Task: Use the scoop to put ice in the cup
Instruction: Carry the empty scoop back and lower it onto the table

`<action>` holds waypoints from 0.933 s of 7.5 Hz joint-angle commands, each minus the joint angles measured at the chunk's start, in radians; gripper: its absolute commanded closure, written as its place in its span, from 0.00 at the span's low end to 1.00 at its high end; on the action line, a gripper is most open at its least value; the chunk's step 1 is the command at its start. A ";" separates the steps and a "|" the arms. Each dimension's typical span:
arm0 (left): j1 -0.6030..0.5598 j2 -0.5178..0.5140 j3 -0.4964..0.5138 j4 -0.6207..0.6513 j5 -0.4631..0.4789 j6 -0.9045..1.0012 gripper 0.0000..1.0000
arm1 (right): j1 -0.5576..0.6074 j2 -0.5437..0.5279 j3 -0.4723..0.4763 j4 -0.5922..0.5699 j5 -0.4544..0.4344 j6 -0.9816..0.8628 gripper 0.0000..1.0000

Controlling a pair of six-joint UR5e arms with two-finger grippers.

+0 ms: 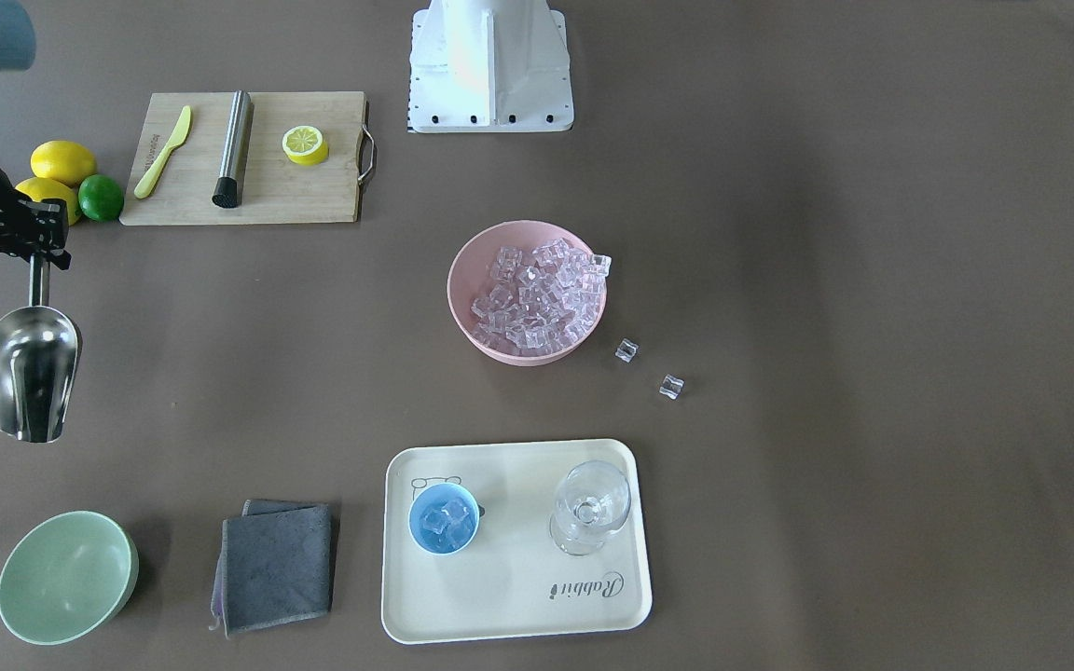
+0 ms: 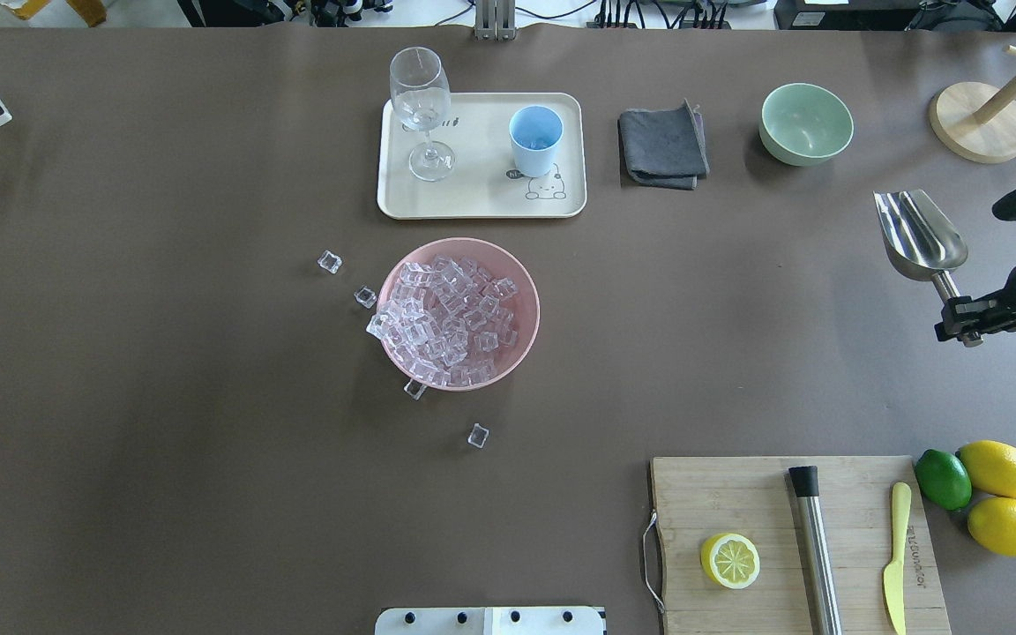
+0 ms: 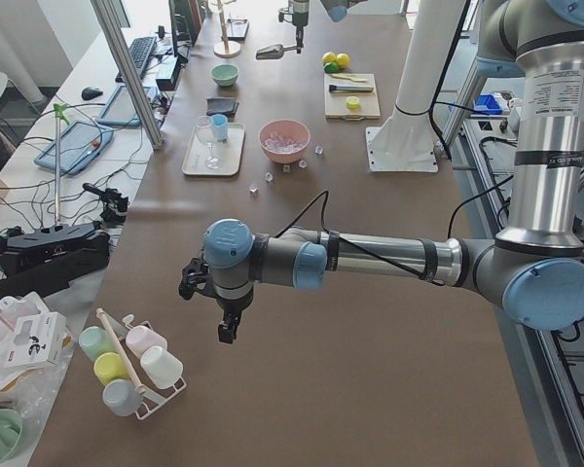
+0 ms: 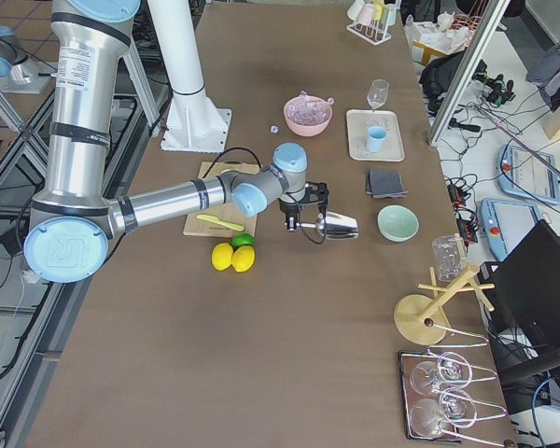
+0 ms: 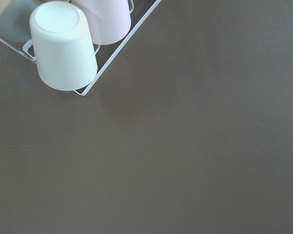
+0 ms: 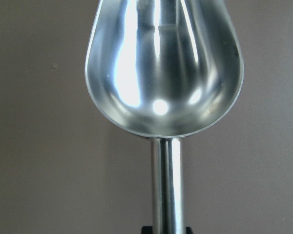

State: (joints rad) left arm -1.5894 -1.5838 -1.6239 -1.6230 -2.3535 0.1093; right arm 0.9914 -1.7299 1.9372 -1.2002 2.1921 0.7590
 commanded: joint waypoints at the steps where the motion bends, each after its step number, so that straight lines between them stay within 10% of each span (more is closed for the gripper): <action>1: -0.001 0.002 0.004 0.002 -0.004 -0.005 0.01 | 0.025 -0.048 -0.079 0.054 -0.014 -0.047 1.00; 7: 0.000 0.005 0.013 -0.003 0.000 0.001 0.01 | 0.055 -0.080 -0.176 0.095 -0.015 -0.161 1.00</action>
State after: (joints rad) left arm -1.5884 -1.5793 -1.6128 -1.6265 -2.3566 0.1074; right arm 1.0412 -1.8040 1.7879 -1.1405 2.1768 0.6052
